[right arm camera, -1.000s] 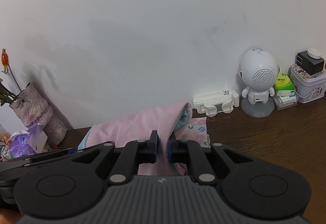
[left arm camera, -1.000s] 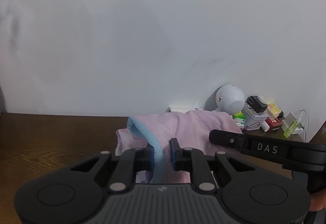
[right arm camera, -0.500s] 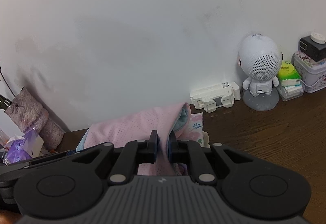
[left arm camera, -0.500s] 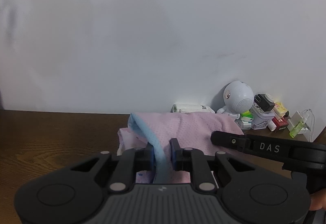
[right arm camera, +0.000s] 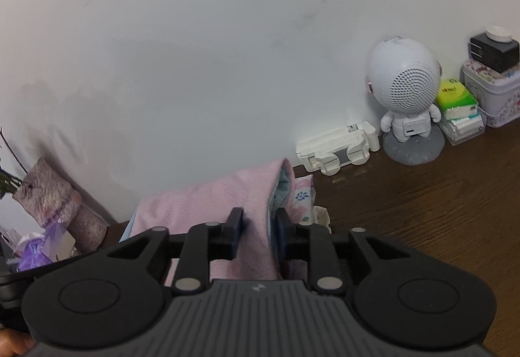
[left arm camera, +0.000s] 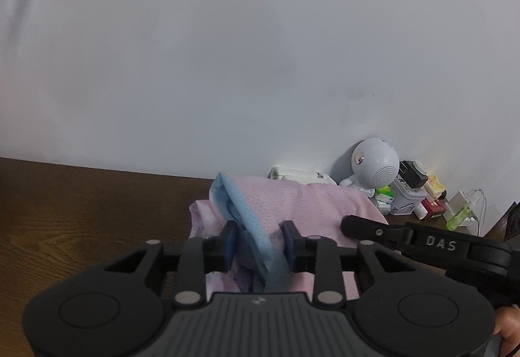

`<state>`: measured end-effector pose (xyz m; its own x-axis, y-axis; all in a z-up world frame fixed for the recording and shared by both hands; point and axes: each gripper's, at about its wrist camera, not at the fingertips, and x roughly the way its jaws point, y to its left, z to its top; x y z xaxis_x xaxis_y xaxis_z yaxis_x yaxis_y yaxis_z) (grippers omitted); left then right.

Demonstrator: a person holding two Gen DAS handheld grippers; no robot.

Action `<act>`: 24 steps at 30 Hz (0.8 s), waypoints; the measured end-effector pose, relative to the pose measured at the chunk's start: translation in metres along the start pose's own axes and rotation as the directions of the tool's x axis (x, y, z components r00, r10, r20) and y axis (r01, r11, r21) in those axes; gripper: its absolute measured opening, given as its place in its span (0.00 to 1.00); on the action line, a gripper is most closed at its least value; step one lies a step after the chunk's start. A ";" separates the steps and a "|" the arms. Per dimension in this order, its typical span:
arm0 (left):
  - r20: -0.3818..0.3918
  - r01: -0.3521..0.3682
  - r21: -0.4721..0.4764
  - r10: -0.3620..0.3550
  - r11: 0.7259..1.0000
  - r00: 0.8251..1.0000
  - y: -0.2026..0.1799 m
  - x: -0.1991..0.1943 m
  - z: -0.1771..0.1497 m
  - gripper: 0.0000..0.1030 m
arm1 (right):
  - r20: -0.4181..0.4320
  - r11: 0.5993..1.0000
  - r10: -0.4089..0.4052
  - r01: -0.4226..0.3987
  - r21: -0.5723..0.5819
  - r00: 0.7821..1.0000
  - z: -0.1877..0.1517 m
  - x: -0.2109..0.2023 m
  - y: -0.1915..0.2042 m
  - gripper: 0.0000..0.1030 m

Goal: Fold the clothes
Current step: 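Lift and carry the bundle with both grippers toward the folded clothes stack, then lower the bundle onto the floral clothes stack and open both grippers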

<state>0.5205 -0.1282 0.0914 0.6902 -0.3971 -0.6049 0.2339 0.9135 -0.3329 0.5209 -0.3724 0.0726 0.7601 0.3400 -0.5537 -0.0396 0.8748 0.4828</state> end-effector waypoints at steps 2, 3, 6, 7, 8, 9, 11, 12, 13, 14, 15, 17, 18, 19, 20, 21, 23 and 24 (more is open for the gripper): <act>0.012 -0.001 0.001 0.001 1.000 1.000 0.001 -0.004 0.002 0.34 | 0.010 1.000 0.000 0.000 0.006 1.000 0.001 -0.004 -0.001 0.28; 0.020 -0.006 0.003 0.006 1.000 1.000 0.000 -0.007 0.003 0.37 | 0.018 1.000 -0.003 0.003 0.004 1.000 0.002 -0.006 0.000 0.29; 0.048 -0.034 0.021 0.033 0.999 0.998 0.001 -0.018 0.008 0.46 | 0.054 1.000 -0.023 0.024 -0.014 0.998 0.006 -0.018 0.001 0.37; 0.063 -0.055 0.030 0.053 0.998 0.997 0.001 -0.023 0.009 0.46 | 0.067 0.999 -0.030 0.031 -0.019 0.997 0.008 -0.022 0.002 0.40; 0.085 -0.074 0.040 0.071 0.996 0.994 0.001 -0.028 0.009 0.47 | 0.087 0.998 -0.043 0.046 -0.034 0.995 0.008 -0.028 0.003 0.40; 0.108 -0.091 0.048 0.085 0.995 0.990 0.001 -0.034 0.010 0.46 | 0.108 0.997 -0.056 0.062 -0.048 0.993 0.008 -0.033 0.004 0.40; 0.149 -0.074 0.069 0.063 0.995 0.987 -0.002 -0.043 0.009 0.42 | 0.155 0.993 -0.072 0.085 -0.079 0.985 0.008 -0.044 0.007 0.40; 0.158 -0.054 0.085 0.040 0.995 0.987 -0.005 -0.046 0.008 0.33 | 0.184 0.991 -0.071 0.090 -0.094 0.980 0.008 -0.048 0.010 0.39; 0.162 -0.031 0.103 0.014 0.994 0.987 -0.009 -0.047 0.007 0.22 | 0.214 0.990 -0.069 0.094 -0.109 0.974 0.007 -0.052 0.013 0.38; 0.158 -0.023 0.111 0.005 0.994 0.987 -0.012 -0.045 0.006 0.20 | 0.229 0.988 -0.058 0.089 -0.127 0.972 0.005 -0.055 0.017 0.29; 0.149 -0.022 0.115 0.004 0.993 0.989 -0.015 -0.042 0.005 0.20 | 0.224 0.988 -0.046 0.078 -0.137 0.974 0.004 -0.054 0.020 0.25; 0.132 -0.023 0.117 0.008 0.993 0.991 -0.018 -0.035 0.003 0.19 | 0.211 0.986 -0.022 0.055 -0.154 0.977 0.003 -0.051 0.026 0.21; 0.124 -0.028 0.111 0.014 0.993 0.992 -0.018 -0.031 0.001 0.19 | 0.200 0.985 -0.023 0.057 -0.165 0.979 0.000 -0.048 0.028 0.21; 0.115 -0.033 0.106 0.021 0.994 0.993 -0.017 -0.027 0.000 0.19 | 0.194 0.982 -0.032 0.068 -0.178 0.980 -0.002 -0.044 0.029 0.21; 0.106 -0.039 0.101 0.028 0.994 0.994 -0.016 -0.022 -0.001 0.19 | 0.188 0.978 -0.043 0.079 -0.192 0.981 -0.004 -0.040 0.030 0.21; 0.097 -0.044 0.095 0.034 0.994 0.995 -0.016 -0.018 -0.003 0.19 | 0.182 0.975 -0.053 0.090 -0.205 0.982 -0.007 -0.036 0.031 0.21; 0.081 -0.051 0.087 0.044 0.995 0.996 -0.014 -0.009 -0.005 0.19 | 0.164 0.971 -0.068 0.102 -0.214 0.984 -0.013 -0.027 0.028 0.21; 0.074 -0.051 0.086 0.045 0.995 0.996 -0.011 -0.006 -0.006 0.19 | 0.157 0.971 -0.074 0.107 -0.215 0.985 -0.015 -0.024 0.026 0.21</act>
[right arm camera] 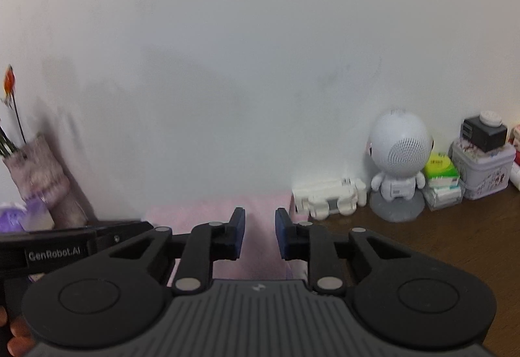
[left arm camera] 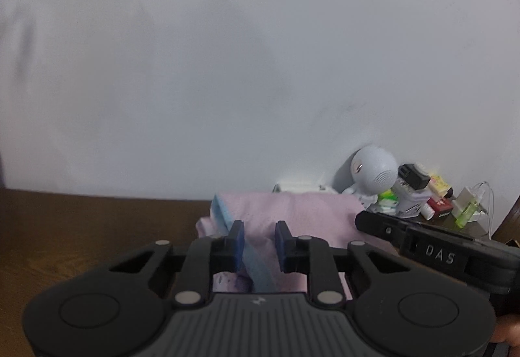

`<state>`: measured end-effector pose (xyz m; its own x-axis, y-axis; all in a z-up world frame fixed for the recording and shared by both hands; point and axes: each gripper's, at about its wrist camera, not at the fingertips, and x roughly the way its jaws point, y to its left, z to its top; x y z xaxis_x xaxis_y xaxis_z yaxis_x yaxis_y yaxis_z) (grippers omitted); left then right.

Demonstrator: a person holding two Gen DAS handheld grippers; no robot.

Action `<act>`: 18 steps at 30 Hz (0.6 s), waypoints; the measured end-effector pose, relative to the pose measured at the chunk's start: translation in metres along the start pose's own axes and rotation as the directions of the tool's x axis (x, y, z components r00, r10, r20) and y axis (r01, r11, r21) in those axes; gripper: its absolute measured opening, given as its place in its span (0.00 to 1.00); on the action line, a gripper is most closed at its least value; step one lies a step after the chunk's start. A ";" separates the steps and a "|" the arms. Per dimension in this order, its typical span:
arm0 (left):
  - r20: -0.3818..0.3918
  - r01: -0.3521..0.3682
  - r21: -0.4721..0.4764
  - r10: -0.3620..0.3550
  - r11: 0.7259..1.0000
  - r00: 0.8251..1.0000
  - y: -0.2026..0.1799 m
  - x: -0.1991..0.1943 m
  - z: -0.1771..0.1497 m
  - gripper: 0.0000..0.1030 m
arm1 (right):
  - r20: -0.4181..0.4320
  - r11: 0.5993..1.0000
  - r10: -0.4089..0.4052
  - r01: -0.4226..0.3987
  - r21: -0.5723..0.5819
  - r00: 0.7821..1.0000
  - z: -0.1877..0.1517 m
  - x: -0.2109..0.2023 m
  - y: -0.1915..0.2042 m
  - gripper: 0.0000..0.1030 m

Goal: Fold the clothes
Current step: 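Lower the bundle onto the floral clothes stack and open both grippers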

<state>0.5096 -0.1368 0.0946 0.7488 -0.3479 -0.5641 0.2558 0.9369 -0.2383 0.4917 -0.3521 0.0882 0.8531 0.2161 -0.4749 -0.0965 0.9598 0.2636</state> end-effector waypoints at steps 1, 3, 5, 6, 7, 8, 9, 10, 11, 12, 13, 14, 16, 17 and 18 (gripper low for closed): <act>-0.007 -0.001 -0.002 0.001 1.000 1.000 0.002 0.003 -0.001 0.19 | -0.009 1.000 -0.004 0.004 -0.002 1.000 -0.003 0.003 -0.001 0.21; -0.011 0.016 -0.013 -0.016 1.000 1.000 0.005 0.001 0.000 0.20 | -0.028 1.000 -0.008 0.008 0.000 1.000 -0.010 0.008 -0.003 0.21; 0.004 0.046 -0.029 -0.046 0.999 0.999 0.007 -0.008 0.002 0.20 | -0.021 1.000 0.006 -0.006 0.006 1.000 -0.010 0.005 -0.005 0.21; 0.018 0.069 -0.037 -0.068 0.997 0.998 0.009 -0.016 0.004 0.20 | -0.010 1.000 0.015 -0.015 0.009 1.000 -0.009 0.001 -0.005 0.21; 0.022 0.092 -0.036 -0.092 0.995 0.996 0.008 -0.023 0.004 0.20 | 0.005 0.999 0.031 -0.031 0.009 1.000 -0.007 -0.005 -0.005 0.21; 0.022 0.116 -0.031 -0.116 0.993 0.993 0.007 -0.030 0.003 0.20 | 0.022 0.999 0.047 -0.047 0.010 0.999 -0.006 -0.012 -0.005 0.21; 0.016 0.131 -0.015 -0.131 0.991 0.991 0.004 -0.034 0.001 0.20 | 0.025 0.999 0.051 -0.051 -0.005 0.998 -0.005 -0.016 -0.003 0.21; 0.002 0.130 0.010 -0.130 0.991 0.991 0.000 -0.035 -0.002 0.20 | 0.028 0.998 0.055 -0.055 -0.020 0.998 -0.006 -0.020 -0.001 0.21; -0.013 0.117 0.033 -0.117 0.993 0.993 -0.004 -0.033 -0.005 0.20 | 0.030 0.998 0.060 -0.058 -0.035 0.998 -0.006 -0.024 0.002 0.21; -0.027 0.101 0.054 -0.100 0.993 0.995 -0.007 -0.030 -0.008 0.20 | 0.018 0.998 0.049 -0.048 -0.047 0.999 -0.008 -0.022 0.003 0.21; -0.040 0.086 0.075 -0.083 0.993 0.996 -0.010 -0.026 -0.011 0.20 | 0.005 0.998 0.037 -0.036 -0.058 0.999 -0.011 -0.020 0.005 0.21; -0.049 0.073 0.087 -0.069 0.994 0.996 -0.012 -0.022 -0.013 0.20 | -0.007 0.997 0.025 -0.025 -0.070 1.000 -0.014 -0.018 0.007 0.21; -0.058 0.069 0.086 -0.064 0.994 0.996 -0.012 -0.017 -0.014 0.20 | -0.029 0.997 0.005 -0.008 -0.081 1.000 -0.018 -0.011 0.008 0.21; -0.049 0.074 0.083 -0.070 0.994 0.996 -0.011 -0.018 -0.011 0.20 | -0.036 0.997 0.002 -0.005 -0.077 0.999 -0.019 -0.009 0.007 0.21; -0.036 0.080 0.080 -0.077 0.994 0.996 -0.011 -0.020 -0.008 0.21 | -0.026 0.997 0.006 -0.008 -0.078 1.000 -0.016 -0.009 0.007 0.21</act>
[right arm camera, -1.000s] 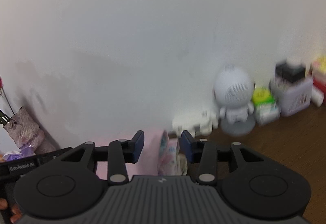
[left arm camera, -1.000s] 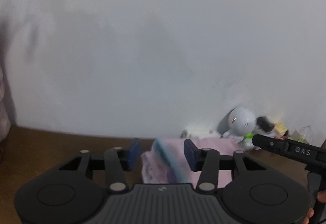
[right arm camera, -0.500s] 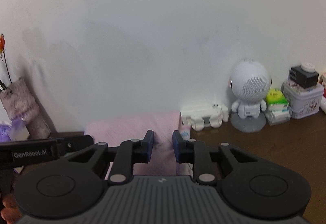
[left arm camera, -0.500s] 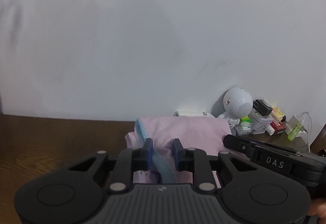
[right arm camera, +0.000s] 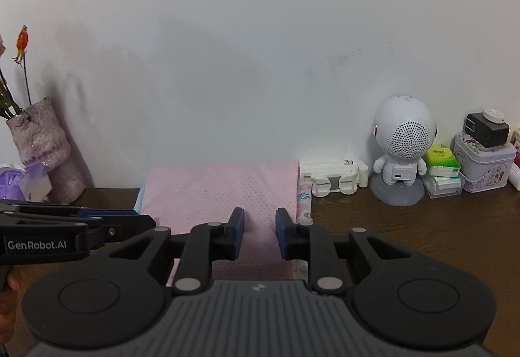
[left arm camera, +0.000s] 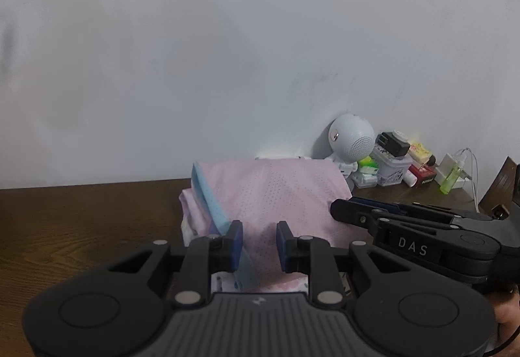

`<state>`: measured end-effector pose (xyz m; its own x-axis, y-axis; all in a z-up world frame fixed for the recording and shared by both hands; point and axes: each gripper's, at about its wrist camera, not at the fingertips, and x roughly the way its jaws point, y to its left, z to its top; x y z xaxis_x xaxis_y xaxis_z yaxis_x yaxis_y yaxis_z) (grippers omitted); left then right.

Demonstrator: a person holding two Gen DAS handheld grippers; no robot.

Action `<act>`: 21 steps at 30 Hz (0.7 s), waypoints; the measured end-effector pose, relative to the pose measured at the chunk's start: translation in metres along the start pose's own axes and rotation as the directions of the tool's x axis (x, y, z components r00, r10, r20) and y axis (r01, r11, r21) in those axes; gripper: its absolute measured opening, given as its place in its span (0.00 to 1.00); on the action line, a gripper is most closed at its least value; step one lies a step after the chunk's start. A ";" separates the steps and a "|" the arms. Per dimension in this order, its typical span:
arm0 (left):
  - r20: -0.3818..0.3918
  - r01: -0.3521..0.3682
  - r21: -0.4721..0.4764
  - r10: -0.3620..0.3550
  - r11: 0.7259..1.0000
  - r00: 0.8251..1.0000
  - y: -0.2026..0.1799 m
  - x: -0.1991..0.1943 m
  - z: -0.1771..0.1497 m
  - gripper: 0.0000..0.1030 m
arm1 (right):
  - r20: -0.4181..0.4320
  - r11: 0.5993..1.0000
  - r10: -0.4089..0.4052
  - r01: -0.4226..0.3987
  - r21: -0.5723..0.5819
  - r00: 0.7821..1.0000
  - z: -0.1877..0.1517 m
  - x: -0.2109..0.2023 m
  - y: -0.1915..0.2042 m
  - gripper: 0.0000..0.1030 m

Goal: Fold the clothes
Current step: 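Lower the bundle onto the floral clothes stack and open both grippers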

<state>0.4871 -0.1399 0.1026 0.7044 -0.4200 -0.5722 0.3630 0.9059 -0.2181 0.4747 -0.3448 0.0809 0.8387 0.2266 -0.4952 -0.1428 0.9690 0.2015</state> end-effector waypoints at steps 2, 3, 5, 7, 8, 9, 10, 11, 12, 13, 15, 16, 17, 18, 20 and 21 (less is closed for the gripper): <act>0.043 -0.007 -0.028 0.008 1.000 0.999 0.002 -0.004 0.012 0.30 | 0.021 1.000 0.007 -0.007 -0.002 1.000 0.005 -0.002 -0.001 0.21; 0.065 -0.011 -0.045 0.014 0.999 0.998 0.004 -0.006 0.019 0.35 | 0.041 1.000 0.010 -0.010 0.003 0.999 0.011 -0.004 -0.001 0.21; 0.087 -0.024 -0.072 0.030 0.997 0.996 0.005 -0.005 0.031 0.35 | 0.044 1.000 0.007 -0.007 0.012 0.999 0.021 0.000 0.002 0.21; 0.059 -0.050 -0.077 0.054 0.996 0.997 0.005 0.009 0.035 0.33 | 0.018 1.000 -0.001 0.000 0.016 1.000 0.030 0.012 0.006 0.21; 0.044 -0.063 -0.079 0.067 0.995 0.997 0.005 0.015 0.036 0.33 | 0.005 1.000 -0.004 0.004 0.019 1.000 0.034 0.017 0.009 0.21; 0.029 -0.068 -0.077 0.070 0.995 0.997 0.005 0.023 0.035 0.32 | -0.006 1.000 -0.014 0.014 0.017 1.000 0.035 0.024 0.011 0.21; 0.016 -0.073 -0.076 0.074 0.994 0.997 0.006 0.030 0.033 0.29 | -0.013 1.000 -0.023 0.023 0.013 1.000 0.034 0.029 0.012 0.21; 0.002 -0.077 -0.079 0.078 0.994 0.997 0.007 0.036 0.032 0.29 | -0.024 0.999 -0.032 0.032 0.009 0.999 0.033 0.033 0.013 0.21; -0.008 -0.081 -0.081 0.080 0.993 0.997 0.008 0.041 0.030 0.28 | -0.035 0.999 -0.042 0.042 0.006 0.999 0.032 0.038 0.013 0.21; -0.018 -0.085 -0.081 0.084 0.993 0.996 0.010 0.046 0.028 0.28 | -0.045 0.999 -0.052 0.052 0.002 0.998 0.031 0.042 0.014 0.21; -0.026 -0.092 -0.083 0.090 0.992 0.996 0.013 0.053 0.025 0.26 | -0.053 0.998 -0.062 0.062 -0.003 0.997 0.028 0.046 0.014 0.21; -0.023 -0.088 -0.090 0.087 0.992 0.996 0.014 0.053 0.024 0.26 | -0.055 0.998 -0.060 0.060 -0.005 0.997 0.027 0.047 0.014 0.21; -0.015 -0.081 -0.098 0.080 0.992 0.997 0.015 0.051 0.024 0.26 | -0.051 0.998 -0.057 0.057 -0.007 0.997 0.027 0.046 0.014 0.21; -0.006 -0.072 -0.106 0.072 0.992 0.997 0.016 0.047 0.024 0.28 | -0.046 0.999 -0.054 0.054 -0.009 0.997 0.027 0.045 0.014 0.21; 0.016 -0.057 -0.115 0.060 0.992 0.998 0.017 0.038 0.024 0.34 | -0.015 1.000 -0.027 0.027 -0.007 1.000 0.028 0.035 0.014 0.21; 0.030 -0.053 -0.114 0.057 0.992 0.998 0.017 0.033 0.025 0.40 | -0.002 1.000 -0.014 0.014 -0.008 1.000 0.028 0.030 0.014 0.21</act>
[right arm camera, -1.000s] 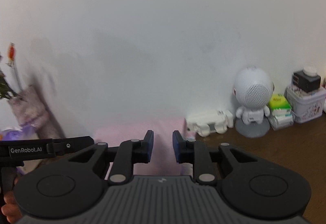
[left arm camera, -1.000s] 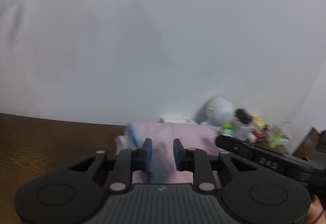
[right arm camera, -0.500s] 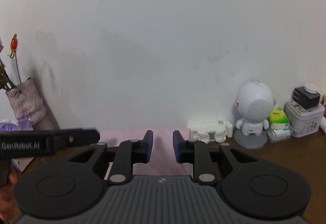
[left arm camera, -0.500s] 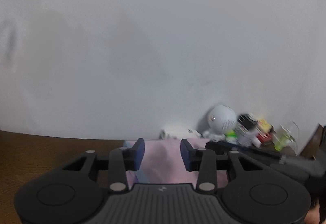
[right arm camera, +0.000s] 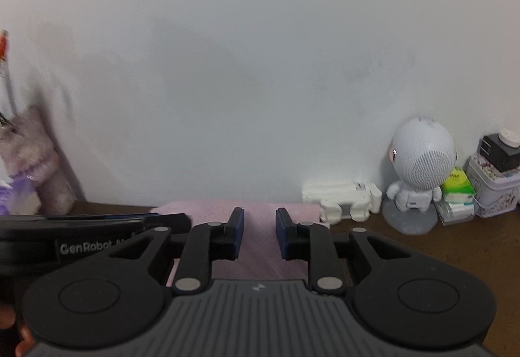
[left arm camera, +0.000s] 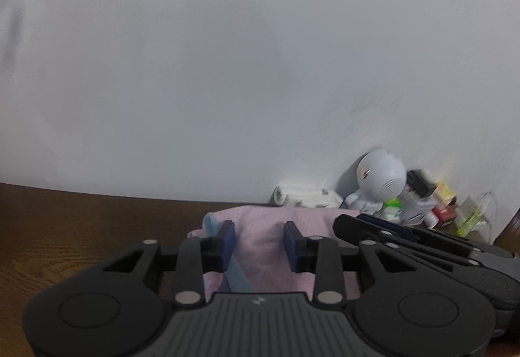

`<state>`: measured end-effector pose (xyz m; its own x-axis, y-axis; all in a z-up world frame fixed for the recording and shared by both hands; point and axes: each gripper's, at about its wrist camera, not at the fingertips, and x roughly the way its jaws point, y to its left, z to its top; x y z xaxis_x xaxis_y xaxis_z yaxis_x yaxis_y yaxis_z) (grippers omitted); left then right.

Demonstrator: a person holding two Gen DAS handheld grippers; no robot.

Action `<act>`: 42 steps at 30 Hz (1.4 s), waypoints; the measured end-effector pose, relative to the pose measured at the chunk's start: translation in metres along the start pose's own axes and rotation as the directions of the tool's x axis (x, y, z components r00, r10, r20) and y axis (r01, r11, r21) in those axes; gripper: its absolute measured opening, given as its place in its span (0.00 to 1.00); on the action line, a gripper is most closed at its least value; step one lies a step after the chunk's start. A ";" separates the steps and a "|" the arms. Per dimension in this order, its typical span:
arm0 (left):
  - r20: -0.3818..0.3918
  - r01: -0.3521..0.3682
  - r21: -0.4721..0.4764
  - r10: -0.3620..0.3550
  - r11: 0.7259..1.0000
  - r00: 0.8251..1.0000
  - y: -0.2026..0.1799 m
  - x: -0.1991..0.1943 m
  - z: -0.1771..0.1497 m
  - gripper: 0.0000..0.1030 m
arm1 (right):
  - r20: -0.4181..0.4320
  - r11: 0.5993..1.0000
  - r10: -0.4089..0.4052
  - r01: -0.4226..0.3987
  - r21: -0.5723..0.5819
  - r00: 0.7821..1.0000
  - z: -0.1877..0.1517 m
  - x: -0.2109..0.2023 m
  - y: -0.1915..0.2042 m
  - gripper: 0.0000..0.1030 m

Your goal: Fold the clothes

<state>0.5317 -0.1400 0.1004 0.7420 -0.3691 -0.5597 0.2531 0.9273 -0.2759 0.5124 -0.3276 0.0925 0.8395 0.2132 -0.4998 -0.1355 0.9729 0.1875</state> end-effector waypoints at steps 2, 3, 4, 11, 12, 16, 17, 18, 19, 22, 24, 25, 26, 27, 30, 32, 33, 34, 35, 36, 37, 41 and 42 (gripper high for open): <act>0.027 -0.009 0.018 0.009 1.000 1.000 0.000 -0.011 0.000 0.54 | 0.017 1.000 0.012 -0.012 -0.007 1.000 0.000 -0.010 0.000 0.24; 0.037 -0.019 0.031 0.018 0.999 0.999 0.000 -0.016 -0.001 0.59 | 0.023 1.000 0.019 -0.019 -0.012 1.000 -0.001 -0.015 0.001 0.25; 0.047 -0.029 0.045 0.027 0.999 0.999 -0.001 -0.021 -0.002 0.66 | 0.029 1.000 0.026 -0.025 -0.016 0.999 -0.002 -0.020 0.001 0.28; 0.066 -0.090 0.097 0.084 0.991 0.994 -0.004 -0.033 -0.015 0.87 | 0.023 1.000 0.003 -0.002 -0.025 1.000 -0.011 -0.030 -0.001 0.55; 0.070 -0.098 0.090 0.092 0.991 0.993 -0.003 -0.034 -0.017 0.89 | 0.025 1.000 0.000 0.000 -0.023 1.000 -0.012 -0.033 -0.001 0.59; 0.082 -0.122 0.065 0.116 0.990 0.990 0.000 -0.038 -0.023 0.95 | 0.025 0.999 -0.036 0.037 -0.024 0.999 -0.018 -0.038 -0.004 0.82; 0.082 -0.131 0.066 0.125 0.989 0.989 0.000 -0.039 -0.025 0.95 | 0.021 0.999 -0.039 0.039 -0.021 0.999 -0.019 -0.039 -0.006 0.88; 0.080 -0.139 0.073 0.133 0.988 0.988 0.000 -0.039 -0.027 0.96 | 0.018 0.999 -0.042 0.042 -0.017 0.999 -0.021 -0.040 -0.008 0.91; 0.076 -0.143 0.081 0.136 0.986 0.988 0.000 -0.040 -0.030 0.97 | 0.019 0.999 -0.043 0.043 -0.016 0.999 -0.023 -0.042 -0.009 1.00; 0.062 -0.140 0.099 0.134 0.985 0.989 -0.001 -0.043 -0.036 0.98 | 0.018 0.999 -0.041 0.041 -0.012 0.999 -0.028 -0.047 -0.010 1.00; 0.054 -0.132 0.100 0.127 0.986 0.990 -0.003 -0.046 -0.041 0.98 | 0.013 0.999 -0.046 0.047 -0.007 0.999 -0.031 -0.051 -0.010 1.00; 0.054 -0.131 0.101 0.126 0.986 0.991 -0.003 -0.049 -0.043 0.98 | 0.015 0.999 -0.049 0.049 -0.007 0.999 -0.032 -0.053 -0.010 1.00; 0.056 -0.130 0.102 0.125 0.986 0.991 -0.004 -0.051 -0.045 0.98 | 0.015 0.999 -0.050 0.050 -0.008 0.999 -0.033 -0.055 -0.009 1.00; 0.058 -0.130 0.103 0.125 0.986 0.991 -0.005 -0.054 -0.048 0.98 | 0.015 0.999 -0.051 0.051 -0.009 0.999 -0.035 -0.057 -0.009 1.00; 0.057 -0.124 0.111 0.118 0.986 0.991 -0.005 -0.062 -0.054 1.00 | 0.019 0.998 -0.057 0.058 -0.003 0.998 -0.038 -0.064 -0.007 1.00; 0.048 -0.120 0.102 0.116 0.988 0.992 -0.005 -0.067 -0.059 1.00 | 0.021 0.998 -0.060 0.060 0.001 0.998 -0.041 -0.069 -0.006 1.00; 0.044 -0.118 0.095 0.115 0.988 0.992 -0.005 -0.070 -0.061 1.00 | 0.023 0.998 -0.060 0.060 0.000 0.998 -0.043 -0.072 -0.004 1.00; 0.040 -0.117 0.088 0.114 0.989 0.993 -0.004 -0.073 -0.063 1.00 | 0.024 0.998 -0.059 0.059 0.000 0.998 -0.044 -0.074 -0.003 1.00; 0.036 -0.115 0.081 0.113 0.990 0.993 -0.004 -0.076 -0.065 1.00 | 0.027 0.998 -0.059 0.059 0.001 0.998 -0.047 -0.076 -0.002 1.00; 0.031 -0.114 0.074 0.112 0.991 0.993 -0.004 -0.079 -0.068 1.00 | 0.029 0.998 -0.059 0.059 0.002 0.998 -0.049 -0.079 -0.001 1.00; 0.033 -0.110 0.072 0.108 0.991 0.994 -0.004 -0.083 -0.070 1.00 | 0.028 0.998 -0.061 0.061 0.003 0.998 -0.051 -0.082 0.000 1.00; 0.037 -0.121 0.068 0.119 0.990 0.992 -0.007 -0.097 -0.080 1.00 | 0.021 0.998 -0.069 0.069 0.011 0.997 -0.061 -0.095 0.005 1.00; 0.034 -0.124 0.065 0.122 0.990 0.992 -0.007 -0.100 -0.083 1.00 | 0.023 0.997 -0.070 0.070 0.014 0.997 -0.063 -0.098 0.006 1.00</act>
<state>0.4042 -0.1149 0.0933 0.7880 -0.2506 -0.5624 0.1989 0.9681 -0.1526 0.3960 -0.3370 0.0893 0.8590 0.1420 -0.4919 -0.0689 0.9841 0.1639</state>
